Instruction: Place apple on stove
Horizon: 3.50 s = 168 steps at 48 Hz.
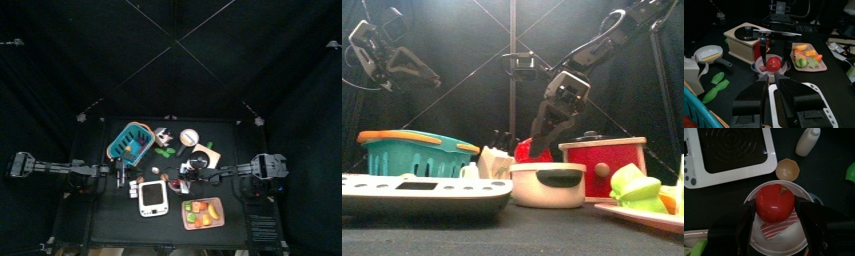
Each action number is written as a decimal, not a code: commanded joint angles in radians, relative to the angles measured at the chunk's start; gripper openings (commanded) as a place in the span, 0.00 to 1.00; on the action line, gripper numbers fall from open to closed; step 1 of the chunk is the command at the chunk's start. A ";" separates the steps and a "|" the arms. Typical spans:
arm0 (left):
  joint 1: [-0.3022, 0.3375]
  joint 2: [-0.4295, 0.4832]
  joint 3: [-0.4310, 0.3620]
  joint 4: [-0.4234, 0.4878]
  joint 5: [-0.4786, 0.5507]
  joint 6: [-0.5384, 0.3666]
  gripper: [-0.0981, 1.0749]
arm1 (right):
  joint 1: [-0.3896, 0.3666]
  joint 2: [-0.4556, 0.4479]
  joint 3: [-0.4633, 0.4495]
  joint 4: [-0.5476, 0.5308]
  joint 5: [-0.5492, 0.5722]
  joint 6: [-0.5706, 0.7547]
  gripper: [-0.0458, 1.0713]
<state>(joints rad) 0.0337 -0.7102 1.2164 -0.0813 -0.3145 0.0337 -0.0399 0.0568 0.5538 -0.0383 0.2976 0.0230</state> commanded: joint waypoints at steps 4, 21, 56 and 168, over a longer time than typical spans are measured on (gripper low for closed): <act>-0.002 0.000 -0.008 -0.002 -0.005 0.002 0.62 | 0.005 -0.041 -0.034 0.006 -0.003 0.002 0.61; 0.044 -0.040 0.026 -0.002 0.041 0.002 0.62 | 0.072 0.025 -0.193 -0.006 0.058 -0.020 0.61; 0.049 -0.067 0.054 -0.002 0.091 0.002 0.62 | 0.155 0.307 -0.594 -0.060 0.331 -0.101 0.61; 0.049 -0.067 0.058 -0.009 0.091 -0.002 0.62 | 0.140 0.310 -0.620 -0.052 0.330 -0.077 0.96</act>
<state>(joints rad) 0.0813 -0.7793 1.2885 -0.0905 -0.2194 0.0322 0.1074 0.4449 -0.0568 -0.0920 0.6335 -0.0537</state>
